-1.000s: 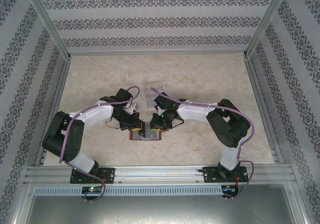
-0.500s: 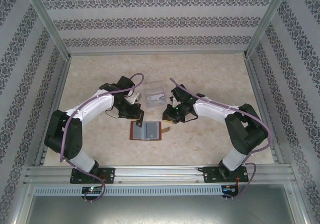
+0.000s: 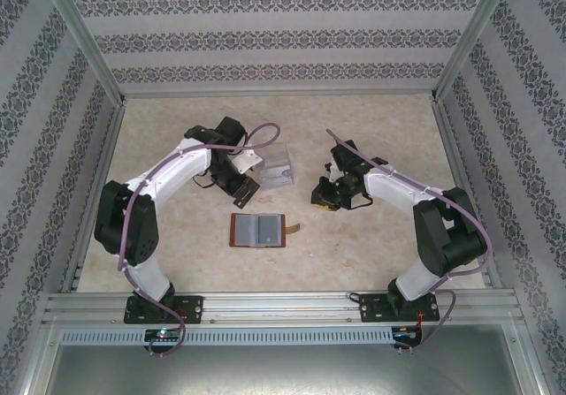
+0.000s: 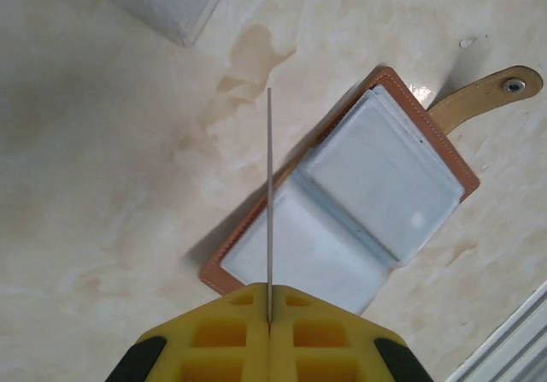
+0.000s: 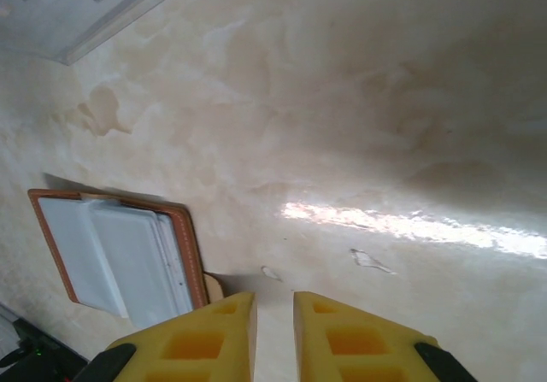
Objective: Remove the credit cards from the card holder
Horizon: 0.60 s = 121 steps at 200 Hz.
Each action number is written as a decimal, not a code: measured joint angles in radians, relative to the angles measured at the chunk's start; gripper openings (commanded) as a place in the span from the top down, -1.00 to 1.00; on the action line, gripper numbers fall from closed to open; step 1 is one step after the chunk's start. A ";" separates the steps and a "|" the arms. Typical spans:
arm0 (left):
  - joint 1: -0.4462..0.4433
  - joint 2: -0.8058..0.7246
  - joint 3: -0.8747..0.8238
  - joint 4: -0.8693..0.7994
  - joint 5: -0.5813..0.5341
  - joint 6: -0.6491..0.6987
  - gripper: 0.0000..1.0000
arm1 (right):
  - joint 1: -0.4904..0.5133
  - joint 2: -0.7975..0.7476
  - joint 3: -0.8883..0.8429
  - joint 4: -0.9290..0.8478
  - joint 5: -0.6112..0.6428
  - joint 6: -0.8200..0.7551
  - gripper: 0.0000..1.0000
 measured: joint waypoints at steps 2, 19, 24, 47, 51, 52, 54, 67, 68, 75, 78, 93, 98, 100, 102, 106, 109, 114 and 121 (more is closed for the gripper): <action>0.000 0.005 0.009 -0.003 -0.003 0.012 1.00 | -0.002 0.000 0.000 -0.001 0.000 -0.002 0.60; 0.000 0.045 0.083 -0.031 -0.017 0.106 1.00 | -0.017 0.000 0.000 -0.019 0.000 -0.024 0.60; 0.000 0.056 0.104 -0.038 -0.018 0.135 1.00 | -0.019 0.000 0.000 -0.024 0.000 -0.029 0.59; -0.002 0.117 0.197 -0.089 -0.032 0.252 1.00 | -0.027 0.000 0.001 -0.041 0.000 -0.050 0.59; -0.003 0.132 0.216 -0.098 -0.037 0.270 1.00 | -0.028 0.000 0.001 -0.045 0.000 -0.052 0.59; -0.003 0.134 0.219 -0.100 -0.037 0.274 1.00 | -0.028 0.000 0.002 -0.046 0.000 -0.052 0.59; -0.003 0.138 0.225 -0.104 -0.038 0.281 1.00 | -0.029 0.000 0.002 -0.048 0.000 -0.055 0.59; -0.006 0.184 0.282 -0.122 -0.047 0.329 1.00 | -0.029 0.000 0.005 -0.057 0.003 -0.058 0.59; -0.006 0.187 0.285 -0.122 -0.047 0.331 1.00 | -0.029 0.000 0.005 -0.058 0.003 -0.059 0.59; -0.006 0.204 0.306 -0.126 -0.048 0.351 1.00 | -0.029 0.000 0.008 -0.062 0.004 -0.060 0.59; -0.006 0.215 0.317 -0.127 -0.049 0.360 1.00 | -0.029 0.000 0.009 -0.063 0.004 -0.061 0.59; -0.006 0.251 0.367 -0.139 -0.055 0.391 1.00 | -0.029 -0.003 0.010 -0.064 0.004 -0.062 0.59; -0.006 0.265 0.385 -0.141 -0.056 0.399 1.00 | -0.029 -0.005 0.010 -0.065 0.005 -0.062 0.59; -0.006 0.269 0.393 -0.143 -0.056 0.402 1.00 | -0.029 -0.006 0.010 -0.066 0.005 -0.062 0.59; -0.006 0.273 0.401 -0.144 -0.057 0.405 1.00 | -0.029 -0.007 0.010 -0.067 0.005 -0.062 0.59; -0.006 0.284 0.420 -0.148 -0.059 0.412 1.00 | -0.029 -0.010 0.010 -0.068 0.006 -0.062 0.59; -0.006 0.290 0.431 -0.149 -0.060 0.414 1.00 | -0.029 -0.011 0.010 -0.068 0.007 -0.062 0.60; -0.006 0.303 0.453 -0.153 -0.060 0.419 1.00 | -0.029 -0.014 0.011 -0.069 0.008 -0.062 0.59; -0.006 0.318 0.481 -0.154 -0.061 0.425 1.00 | -0.029 -0.018 0.011 -0.071 0.011 -0.062 0.59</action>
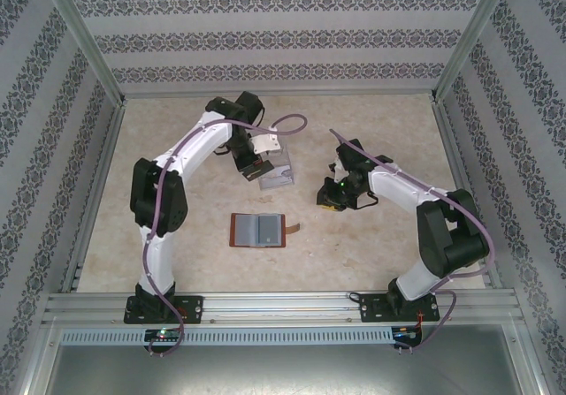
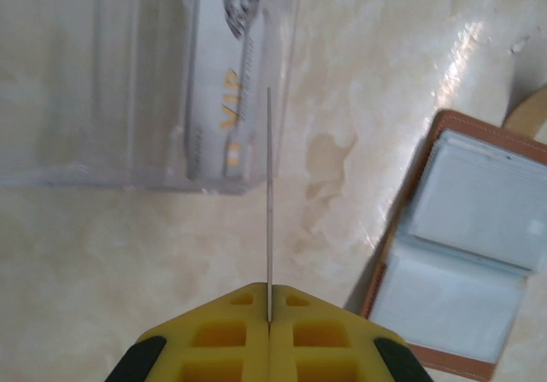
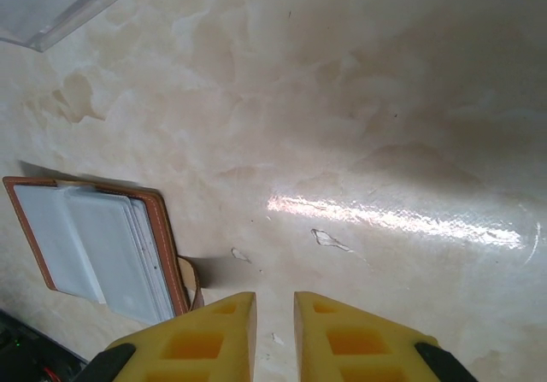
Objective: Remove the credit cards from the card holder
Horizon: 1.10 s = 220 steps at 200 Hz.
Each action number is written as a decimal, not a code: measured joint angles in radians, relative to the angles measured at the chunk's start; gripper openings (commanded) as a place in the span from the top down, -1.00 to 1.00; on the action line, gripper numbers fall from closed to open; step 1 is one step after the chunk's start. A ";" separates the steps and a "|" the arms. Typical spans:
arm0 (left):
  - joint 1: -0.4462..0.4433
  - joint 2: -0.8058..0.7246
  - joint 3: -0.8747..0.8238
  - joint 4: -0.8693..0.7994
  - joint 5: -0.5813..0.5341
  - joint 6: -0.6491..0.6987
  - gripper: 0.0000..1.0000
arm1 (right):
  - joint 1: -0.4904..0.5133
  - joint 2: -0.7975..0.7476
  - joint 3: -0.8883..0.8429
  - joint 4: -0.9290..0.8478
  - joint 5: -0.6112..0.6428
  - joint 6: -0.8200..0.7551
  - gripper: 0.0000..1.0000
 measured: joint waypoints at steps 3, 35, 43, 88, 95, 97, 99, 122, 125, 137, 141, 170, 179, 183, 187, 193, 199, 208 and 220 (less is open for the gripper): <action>0.000 0.007 0.010 0.000 -0.001 0.003 1.00 | 0.000 -0.002 0.000 0.000 0.000 0.000 0.59; 0.000 0.066 0.108 -0.013 -0.004 0.033 1.00 | 0.000 -0.019 0.000 -0.008 0.006 0.000 0.60; 0.000 0.078 0.125 -0.018 -0.004 0.040 1.00 | 0.000 -0.022 0.000 -0.008 0.008 0.000 0.59; 0.000 0.147 0.249 -0.055 -0.005 0.068 1.00 | 0.000 -0.025 0.000 -0.007 0.008 0.001 0.59; 0.000 0.163 0.276 -0.060 -0.005 0.071 1.00 | 0.000 -0.025 0.000 -0.007 0.008 0.001 0.59; 0.000 0.169 0.284 -0.060 -0.005 0.072 1.00 | 0.000 -0.025 0.000 -0.007 0.008 0.001 0.59; 0.000 0.172 0.290 -0.062 -0.005 0.073 1.00 | 0.000 -0.025 0.000 -0.008 0.008 0.001 0.59; 0.000 0.229 0.385 -0.089 -0.008 0.087 1.00 | 0.000 -0.025 0.001 -0.008 0.008 0.001 0.59; 0.000 0.238 0.397 -0.092 -0.008 0.089 1.00 | 0.000 -0.025 0.002 -0.008 0.008 0.000 0.59; 0.000 0.264 0.436 -0.105 -0.008 0.092 1.00 | 0.000 -0.025 0.003 -0.007 0.008 0.000 0.59; 0.000 0.274 0.449 -0.112 -0.007 0.092 1.00 | 0.000 -0.025 0.004 -0.008 0.008 0.000 0.59; 0.000 0.311 0.487 -0.139 0.010 0.100 1.00 | 0.000 -0.025 0.005 -0.007 0.008 0.000 0.59; 0.000 0.317 0.489 -0.149 0.014 0.103 1.00 | 0.000 -0.025 0.005 -0.007 0.008 0.000 0.59; 0.000 0.319 0.489 -0.152 0.017 0.104 1.00 | 0.000 -0.025 0.005 -0.007 0.008 0.000 0.59; 0.000 0.321 0.491 -0.156 0.018 0.106 1.00 | 0.000 -0.025 0.005 -0.007 0.008 0.000 0.59; 0.000 0.324 0.492 -0.160 0.019 0.107 1.00 | 0.000 -0.025 0.005 -0.008 0.008 0.000 0.60; 0.000 0.328 0.493 -0.162 0.019 0.108 1.00 | 0.000 -0.025 0.005 -0.007 0.008 0.001 0.59; 0.000 0.335 0.495 -0.167 0.019 0.110 1.00 | 0.000 -0.025 0.005 -0.007 0.008 0.000 0.59; 0.000 0.346 0.495 -0.171 0.019 0.111 1.00 | 0.000 -0.025 0.005 -0.007 0.008 0.001 0.59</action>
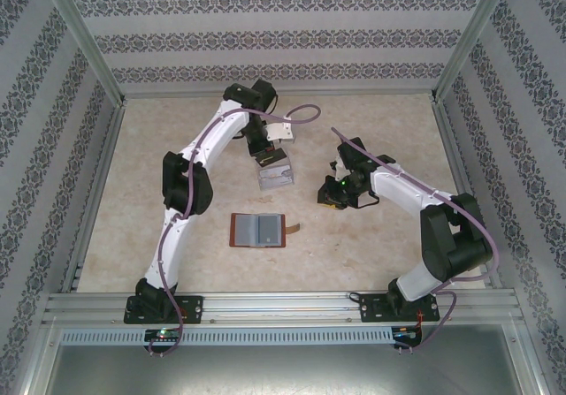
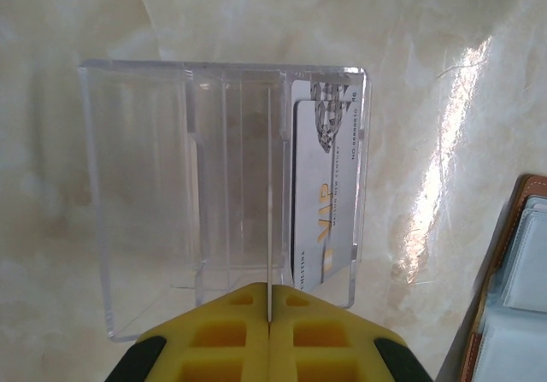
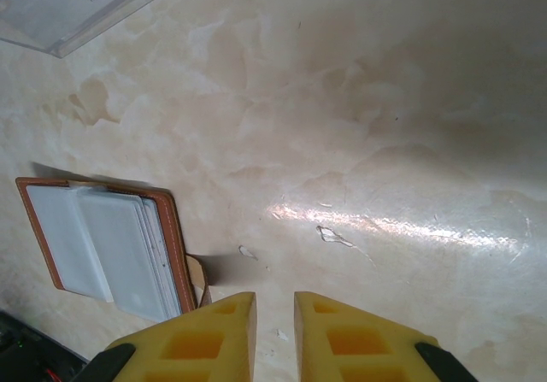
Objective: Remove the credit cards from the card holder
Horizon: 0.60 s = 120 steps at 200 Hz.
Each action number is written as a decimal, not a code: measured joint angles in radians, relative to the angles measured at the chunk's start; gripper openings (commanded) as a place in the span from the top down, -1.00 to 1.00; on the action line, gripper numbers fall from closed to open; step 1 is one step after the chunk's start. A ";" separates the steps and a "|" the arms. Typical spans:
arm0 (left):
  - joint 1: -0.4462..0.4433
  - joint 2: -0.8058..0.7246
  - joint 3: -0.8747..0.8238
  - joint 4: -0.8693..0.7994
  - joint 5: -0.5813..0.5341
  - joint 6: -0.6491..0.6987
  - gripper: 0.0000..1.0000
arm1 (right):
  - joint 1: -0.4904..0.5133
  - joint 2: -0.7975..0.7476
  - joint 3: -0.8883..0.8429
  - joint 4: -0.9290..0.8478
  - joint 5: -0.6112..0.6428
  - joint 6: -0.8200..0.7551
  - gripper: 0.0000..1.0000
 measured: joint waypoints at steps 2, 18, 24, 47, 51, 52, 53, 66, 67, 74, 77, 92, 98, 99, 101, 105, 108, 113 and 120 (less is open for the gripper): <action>0.000 0.002 0.000 -0.001 0.000 0.000 1.00 | 0.000 0.000 0.000 0.000 0.000 0.000 0.59; 0.000 0.022 0.000 -0.007 0.007 0.003 1.00 | 0.000 0.003 0.000 0.000 0.000 0.000 0.60; 0.000 0.028 0.000 -0.008 0.007 0.003 1.00 | 0.000 0.004 0.000 0.000 0.000 0.000 0.59; 0.000 0.048 0.000 -0.012 0.010 0.004 1.00 | 0.000 0.009 0.000 0.000 0.000 0.000 0.60; 0.000 0.050 0.000 -0.012 0.011 0.004 1.00 | 0.000 0.010 0.000 0.000 0.000 0.000 0.59; 0.000 0.050 0.000 -0.012 0.011 0.004 1.00 | 0.000 0.010 0.000 0.000 0.000 0.000 0.59; 0.000 0.051 0.000 -0.012 0.011 0.004 1.00 | 0.000 0.010 0.000 0.000 0.000 0.000 0.59; 0.000 0.055 0.002 -0.015 0.014 0.007 1.00 | 0.000 0.011 0.000 0.000 0.000 0.000 0.59; 0.000 0.056 0.002 -0.016 0.014 0.007 0.99 | 0.000 0.011 0.000 0.000 0.000 0.000 0.59; -0.001 0.057 0.002 -0.018 0.014 0.007 0.91 | 0.000 0.011 0.000 0.000 0.000 0.000 0.59; -0.001 0.058 0.002 -0.018 0.014 0.008 0.86 | 0.000 0.011 0.000 0.000 0.000 0.000 0.60; -0.002 0.058 0.003 -0.018 0.010 0.010 0.63 | 0.000 0.011 0.000 0.000 0.000 0.000 0.60; -0.002 0.058 0.003 -0.018 0.004 0.008 0.56 | 0.000 0.011 0.000 0.000 0.000 0.000 0.60; -0.003 0.058 0.003 -0.018 0.002 0.009 0.55 | 0.000 0.011 0.000 0.000 0.000 0.000 0.60; -0.003 0.058 0.003 -0.018 0.001 0.006 0.53 | 0.000 0.011 0.000 0.000 0.000 0.000 0.59; -0.003 0.058 0.003 -0.017 -0.003 0.007 0.50 | 0.000 0.011 0.000 0.000 0.000 0.000 0.59; -0.004 0.058 0.003 -0.017 -0.006 0.004 0.49 | 0.000 0.011 0.000 0.000 0.000 0.000 0.59; -0.005 0.058 0.003 -0.016 -0.014 0.003 0.48 | 0.000 0.011 0.000 0.000 0.000 0.000 0.59; -0.007 0.058 0.004 -0.011 -0.025 0.000 0.45 | 0.000 0.011 0.000 0.000 0.000 0.000 0.59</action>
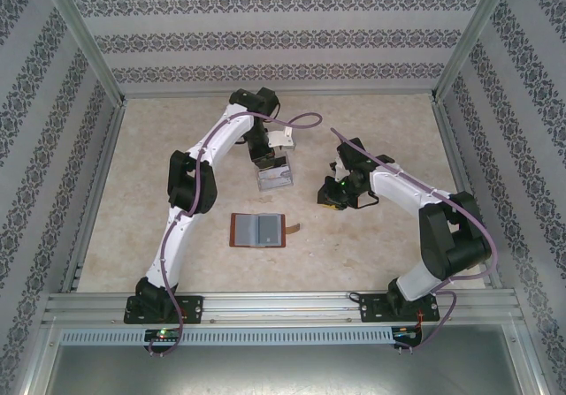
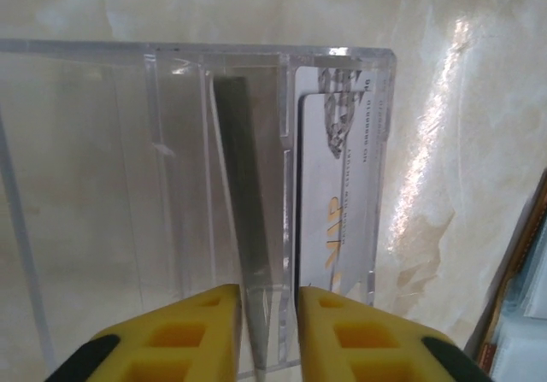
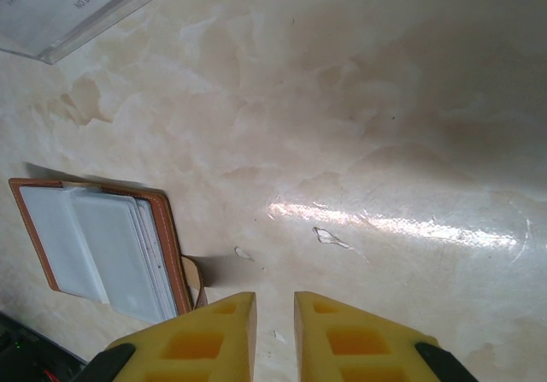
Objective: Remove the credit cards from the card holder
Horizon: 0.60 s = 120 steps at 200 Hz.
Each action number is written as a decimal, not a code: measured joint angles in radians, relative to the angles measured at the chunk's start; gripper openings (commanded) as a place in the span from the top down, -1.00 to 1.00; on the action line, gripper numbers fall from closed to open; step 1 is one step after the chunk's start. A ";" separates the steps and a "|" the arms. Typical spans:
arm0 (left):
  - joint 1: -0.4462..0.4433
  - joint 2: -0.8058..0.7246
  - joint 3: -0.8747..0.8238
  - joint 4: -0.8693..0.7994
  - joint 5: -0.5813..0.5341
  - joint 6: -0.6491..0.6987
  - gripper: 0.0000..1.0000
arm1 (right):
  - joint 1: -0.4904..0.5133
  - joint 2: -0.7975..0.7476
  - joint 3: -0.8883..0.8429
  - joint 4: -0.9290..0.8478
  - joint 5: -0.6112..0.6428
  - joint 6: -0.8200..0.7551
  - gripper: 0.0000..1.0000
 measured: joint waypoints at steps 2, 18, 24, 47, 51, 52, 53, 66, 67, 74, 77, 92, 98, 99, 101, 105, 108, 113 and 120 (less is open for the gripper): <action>0.000 0.000 0.000 0.001 -0.002 -0.002 0.45 | 0.000 0.000 0.000 0.000 0.000 0.000 0.59; -0.001 0.000 0.001 0.016 -0.025 -0.010 0.43 | 0.000 0.000 0.000 0.000 0.000 0.000 0.59; -0.001 0.000 0.001 0.023 -0.033 -0.015 0.42 | 0.000 0.000 0.000 0.000 0.000 0.000 0.59; 0.000 0.000 0.001 0.051 -0.055 -0.034 0.42 | 0.000 0.000 0.000 0.000 0.000 0.004 0.59; 0.000 0.000 0.000 0.058 -0.057 -0.037 0.41 | 0.001 0.000 0.000 0.000 0.000 0.005 0.59; 0.000 0.000 0.000 0.060 -0.057 -0.039 0.41 | 0.001 0.000 0.000 0.000 0.000 0.005 0.59; 0.000 -0.001 0.000 0.061 -0.058 -0.040 0.41 | 0.001 0.000 0.000 0.000 0.000 0.005 0.59; 0.000 -0.010 -0.019 0.095 -0.063 -0.057 0.41 | 0.003 0.000 0.000 0.001 0.000 0.008 0.59; 0.000 -0.012 -0.022 0.100 -0.064 -0.060 0.40 | 0.004 0.000 0.000 0.001 0.000 0.008 0.59; 0.000 -0.022 -0.040 0.115 -0.067 -0.070 0.40 | 0.009 0.000 0.000 0.002 0.000 0.010 0.59; 0.000 -0.027 -0.050 0.123 -0.068 -0.075 0.40 | 0.011 0.000 0.000 0.002 0.000 0.011 0.60; 0.000 -0.060 -0.096 0.153 -0.072 -0.101 0.40 | 0.030 0.000 0.000 0.006 0.000 0.014 0.60; 0.000 -0.077 -0.116 0.166 -0.072 -0.114 0.40 | 0.038 0.000 0.000 0.008 0.000 0.016 0.60; 0.000 -0.079 -0.118 0.167 -0.072 -0.116 0.40 | 0.040 0.000 0.000 0.008 0.000 0.016 0.60; 0.000 -0.084 -0.126 0.172 -0.071 -0.122 0.40 | 0.043 0.000 0.000 0.008 0.000 0.016 0.60; 0.000 -0.095 -0.136 0.179 -0.071 -0.127 0.40 | 0.049 0.001 0.002 0.008 0.000 0.017 0.60; 0.000 -0.106 -0.149 0.187 -0.069 -0.136 0.40 | 0.054 0.002 0.003 0.008 0.001 0.019 0.60; 0.000 -0.122 -0.167 0.199 -0.068 -0.149 0.41 | 0.061 0.003 0.006 0.008 0.000 0.019 0.60; 0.000 -0.148 -0.196 0.217 -0.065 -0.168 0.41 | 0.071 0.006 0.012 0.009 0.000 0.021 0.60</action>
